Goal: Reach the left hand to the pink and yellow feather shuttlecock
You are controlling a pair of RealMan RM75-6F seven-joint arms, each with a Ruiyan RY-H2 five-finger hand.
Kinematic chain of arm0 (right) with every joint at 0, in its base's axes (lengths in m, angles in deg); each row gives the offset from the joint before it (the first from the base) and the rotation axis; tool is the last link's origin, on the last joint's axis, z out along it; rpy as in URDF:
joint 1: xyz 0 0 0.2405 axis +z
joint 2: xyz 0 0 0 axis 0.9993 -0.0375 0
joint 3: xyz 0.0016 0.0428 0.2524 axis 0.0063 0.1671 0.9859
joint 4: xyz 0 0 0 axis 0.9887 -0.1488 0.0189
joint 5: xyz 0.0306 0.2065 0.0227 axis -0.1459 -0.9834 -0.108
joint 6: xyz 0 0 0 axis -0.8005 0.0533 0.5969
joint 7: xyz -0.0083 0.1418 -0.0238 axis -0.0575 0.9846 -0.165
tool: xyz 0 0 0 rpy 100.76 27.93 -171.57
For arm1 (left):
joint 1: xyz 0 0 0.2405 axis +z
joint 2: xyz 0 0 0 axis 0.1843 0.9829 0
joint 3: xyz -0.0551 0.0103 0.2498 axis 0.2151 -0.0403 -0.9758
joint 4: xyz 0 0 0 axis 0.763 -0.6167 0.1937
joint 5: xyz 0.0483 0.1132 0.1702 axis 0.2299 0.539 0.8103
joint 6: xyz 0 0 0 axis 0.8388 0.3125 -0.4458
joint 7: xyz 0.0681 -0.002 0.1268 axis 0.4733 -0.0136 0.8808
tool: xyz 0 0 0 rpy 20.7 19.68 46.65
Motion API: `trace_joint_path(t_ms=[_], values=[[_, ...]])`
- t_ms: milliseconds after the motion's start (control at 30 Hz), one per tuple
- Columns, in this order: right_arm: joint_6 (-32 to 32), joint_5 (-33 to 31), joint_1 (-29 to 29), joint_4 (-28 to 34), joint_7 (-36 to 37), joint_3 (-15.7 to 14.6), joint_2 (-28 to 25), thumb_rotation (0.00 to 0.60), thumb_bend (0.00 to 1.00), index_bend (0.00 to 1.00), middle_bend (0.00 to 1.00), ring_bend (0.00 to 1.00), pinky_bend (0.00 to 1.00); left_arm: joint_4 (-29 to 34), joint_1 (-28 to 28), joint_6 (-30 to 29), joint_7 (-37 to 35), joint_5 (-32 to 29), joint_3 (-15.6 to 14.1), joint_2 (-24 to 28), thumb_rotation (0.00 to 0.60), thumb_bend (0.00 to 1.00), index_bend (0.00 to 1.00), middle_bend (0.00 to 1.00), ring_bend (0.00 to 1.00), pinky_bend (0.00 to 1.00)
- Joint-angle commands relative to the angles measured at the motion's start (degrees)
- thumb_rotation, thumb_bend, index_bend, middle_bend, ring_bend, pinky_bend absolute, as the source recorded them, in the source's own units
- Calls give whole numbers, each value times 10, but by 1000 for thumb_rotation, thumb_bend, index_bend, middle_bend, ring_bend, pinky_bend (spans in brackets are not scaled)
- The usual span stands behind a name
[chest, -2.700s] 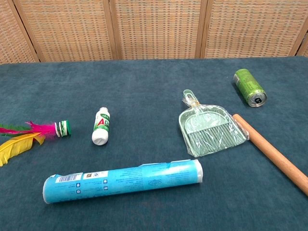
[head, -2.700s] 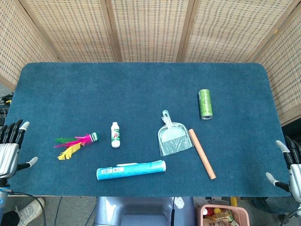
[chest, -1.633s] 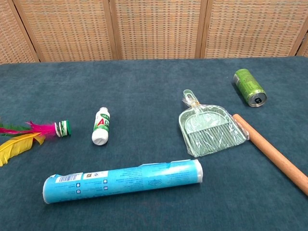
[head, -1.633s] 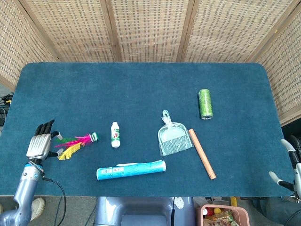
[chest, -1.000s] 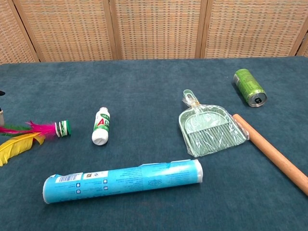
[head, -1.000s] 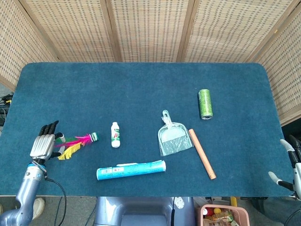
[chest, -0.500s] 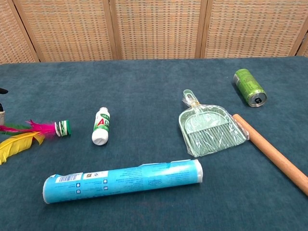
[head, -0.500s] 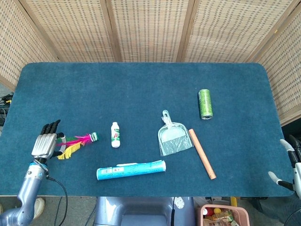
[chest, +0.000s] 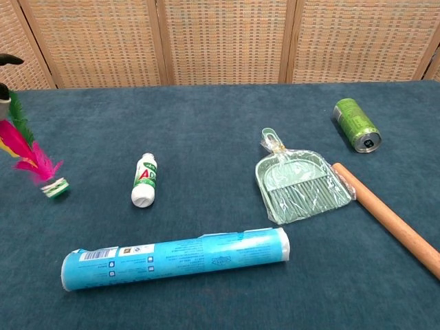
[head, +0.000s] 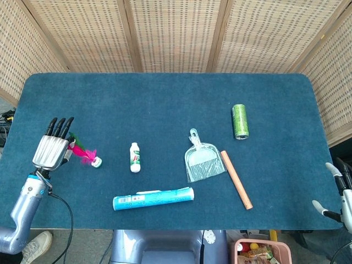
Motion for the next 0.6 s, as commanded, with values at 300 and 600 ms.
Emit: trace_joint_path(t_ms=[300, 600], values=[[1, -2, -1, 0, 3, 1, -1, 600, 0, 0, 0, 0, 0, -34, -23, -23, 42, 82, -28, 20, 600, 513, 683, 0, 0, 0], [2, -1, -2, 3, 8, 0, -4, 600, 0, 0, 0, 0, 0, -50, -12, -35, 39, 94, -43, -3, 600, 513, 683, 0, 0, 0]])
